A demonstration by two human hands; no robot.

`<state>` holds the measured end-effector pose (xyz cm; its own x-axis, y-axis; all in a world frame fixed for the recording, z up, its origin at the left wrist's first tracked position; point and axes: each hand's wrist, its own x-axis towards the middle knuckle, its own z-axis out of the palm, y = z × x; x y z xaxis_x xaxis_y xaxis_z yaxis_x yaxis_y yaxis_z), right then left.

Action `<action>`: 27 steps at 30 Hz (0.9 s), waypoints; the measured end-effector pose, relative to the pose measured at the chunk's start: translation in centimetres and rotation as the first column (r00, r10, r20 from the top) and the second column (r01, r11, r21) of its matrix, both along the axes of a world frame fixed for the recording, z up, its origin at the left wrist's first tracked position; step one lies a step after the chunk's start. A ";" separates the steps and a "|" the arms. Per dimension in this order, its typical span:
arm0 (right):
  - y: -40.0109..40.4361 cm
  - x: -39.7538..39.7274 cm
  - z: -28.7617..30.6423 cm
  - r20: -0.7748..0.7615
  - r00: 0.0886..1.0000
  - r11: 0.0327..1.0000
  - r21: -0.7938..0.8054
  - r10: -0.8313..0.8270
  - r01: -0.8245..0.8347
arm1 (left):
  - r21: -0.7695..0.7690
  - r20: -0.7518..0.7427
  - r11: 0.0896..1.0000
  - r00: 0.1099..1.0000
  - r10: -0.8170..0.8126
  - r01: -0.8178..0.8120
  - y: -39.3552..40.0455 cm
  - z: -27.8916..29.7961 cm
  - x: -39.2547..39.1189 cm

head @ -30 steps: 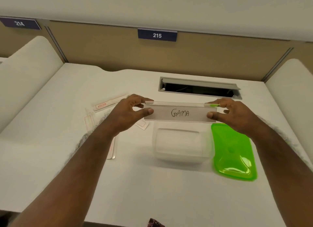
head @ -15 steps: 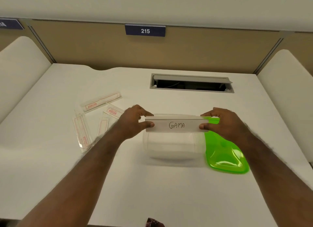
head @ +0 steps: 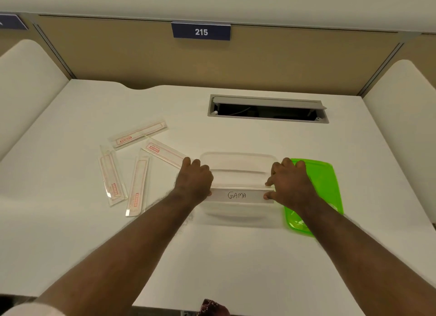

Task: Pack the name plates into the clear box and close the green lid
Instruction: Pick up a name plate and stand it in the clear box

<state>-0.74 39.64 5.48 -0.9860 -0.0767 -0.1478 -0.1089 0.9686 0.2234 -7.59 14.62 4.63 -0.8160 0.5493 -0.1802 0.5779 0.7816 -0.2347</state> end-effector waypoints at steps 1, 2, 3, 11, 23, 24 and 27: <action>-0.3 -0.2 -0.2 0.014 1.000 1.000 0.030 0.005 -0.005 | -0.032 0.001 0.999 1.000 -0.014 0.014 0.2 -0.1 0.0; -0.5 -0.4 -0.3 0.024 1.000 0.998 0.056 0.007 -0.008 | -0.065 0.004 0.997 1.000 -0.030 0.030 0.4 -0.1 0.0; -0.7 -0.6 -0.5 0.035 0.999 0.997 0.079 0.009 -0.012 | -0.099 0.006 0.994 0.999 -0.048 0.048 0.7 -0.2 0.0; -2.6 -1.6 -1.7 0.177 0.983 0.970 0.226 0.055 -0.095 | -0.220 0.042 0.965 0.990 -0.136 0.142 2.0 -0.3 0.0; -3.2 -2.5 -2.4 0.270 0.962 0.949 0.291 0.036 -0.117 | -0.253 0.082 0.953 0.985 -0.153 0.169 2.7 -1.0 -0.4; -3.2 -2.5 -2.4 0.266 0.963 0.950 0.290 0.040 -0.119 | -0.234 0.080 0.959 0.986 -0.145 0.160 2.7 -1.0 -0.4; -3.1 -2.5 -2.1 0.241 0.970 0.969 0.231 0.030 -0.088 | -0.114 0.055 0.987 0.992 -0.110 0.116 2.5 -1.1 -0.5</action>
<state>-3.24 36.54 3.34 -0.9163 -0.0678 -0.3946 -0.2411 0.8803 0.4085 -8.07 17.16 3.50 -0.7386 0.6103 -0.2865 0.6740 0.6796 -0.2896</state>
